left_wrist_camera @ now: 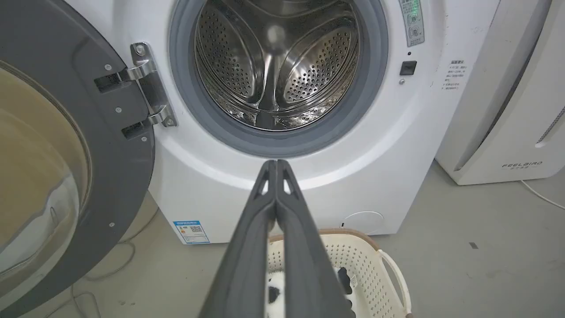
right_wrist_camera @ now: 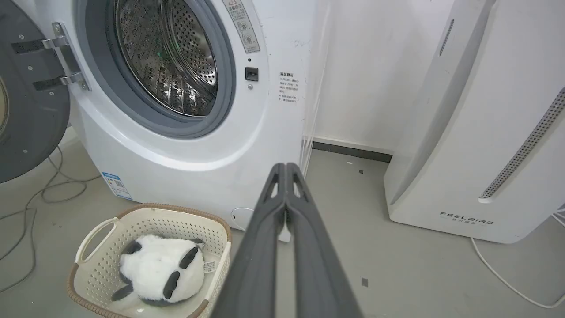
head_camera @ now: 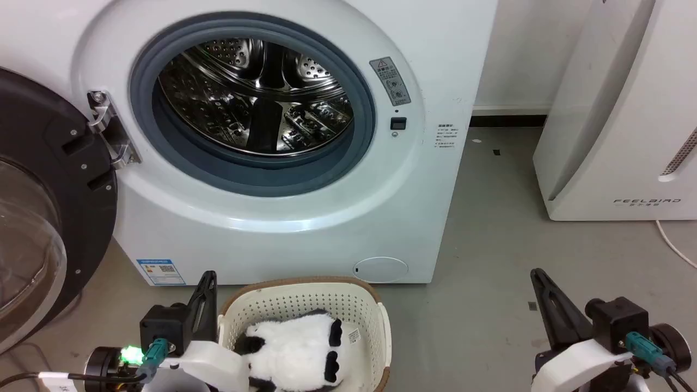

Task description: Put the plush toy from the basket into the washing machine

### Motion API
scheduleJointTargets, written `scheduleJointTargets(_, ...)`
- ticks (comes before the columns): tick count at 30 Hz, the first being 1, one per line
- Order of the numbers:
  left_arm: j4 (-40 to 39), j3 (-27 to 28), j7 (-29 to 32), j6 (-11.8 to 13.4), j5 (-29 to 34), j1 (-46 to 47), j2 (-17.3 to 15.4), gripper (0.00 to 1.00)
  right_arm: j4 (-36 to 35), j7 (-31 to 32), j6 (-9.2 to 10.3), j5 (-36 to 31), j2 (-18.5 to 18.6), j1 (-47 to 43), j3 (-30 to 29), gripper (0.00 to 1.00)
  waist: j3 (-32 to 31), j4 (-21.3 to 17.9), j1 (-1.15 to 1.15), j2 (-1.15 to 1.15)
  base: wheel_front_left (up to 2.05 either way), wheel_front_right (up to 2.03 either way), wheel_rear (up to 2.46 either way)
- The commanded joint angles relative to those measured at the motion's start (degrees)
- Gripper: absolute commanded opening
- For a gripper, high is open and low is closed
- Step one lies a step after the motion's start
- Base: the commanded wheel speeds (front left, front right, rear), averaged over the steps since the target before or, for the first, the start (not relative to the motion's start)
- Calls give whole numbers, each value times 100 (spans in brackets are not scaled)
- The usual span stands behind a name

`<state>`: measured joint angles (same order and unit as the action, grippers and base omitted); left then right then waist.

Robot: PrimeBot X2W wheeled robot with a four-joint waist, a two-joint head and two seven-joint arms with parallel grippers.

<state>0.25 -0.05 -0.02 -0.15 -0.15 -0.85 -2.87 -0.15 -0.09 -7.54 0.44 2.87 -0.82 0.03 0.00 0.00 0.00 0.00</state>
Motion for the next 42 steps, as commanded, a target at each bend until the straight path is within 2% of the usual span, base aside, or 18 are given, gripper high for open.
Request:
scheduleJointTargets(1, -25, 5, 2, 15, 15, 85, 0, 0, 15, 9, 5, -44, 0, 82, -3, 0, 0, 0, 0, 0, 0, 0, 0)
scheduleJointTargets(3, -25, 5, 2, 15, 15, 85, 0, 0, 15, 9, 5, -44, 0, 82, -3, 0, 0, 0, 0, 0, 0, 0, 0)
scheduleJointTargets(4, 0, 1, 0, 0, 0, 0, 0, 100, 0, 0, 0, 0, 0, 0, 1, 100, 0, 0, 0, 0, 0, 0, 0)
scheduleJointTargets(28, 206, -185, -251, 56, -235, 18, 1, 100, -18, -250, 1, 142, 0, -30, -130, 100, 91, -28, 0, 0, 0, 0, 0)
scheduleJointTargets(42, 698, -362, -419, 59, -466, 178, 1, 100, -145, -417, 2, 144, 0, 1, -60, 100, 345, -93, 0, 0, 0, 0, 0)
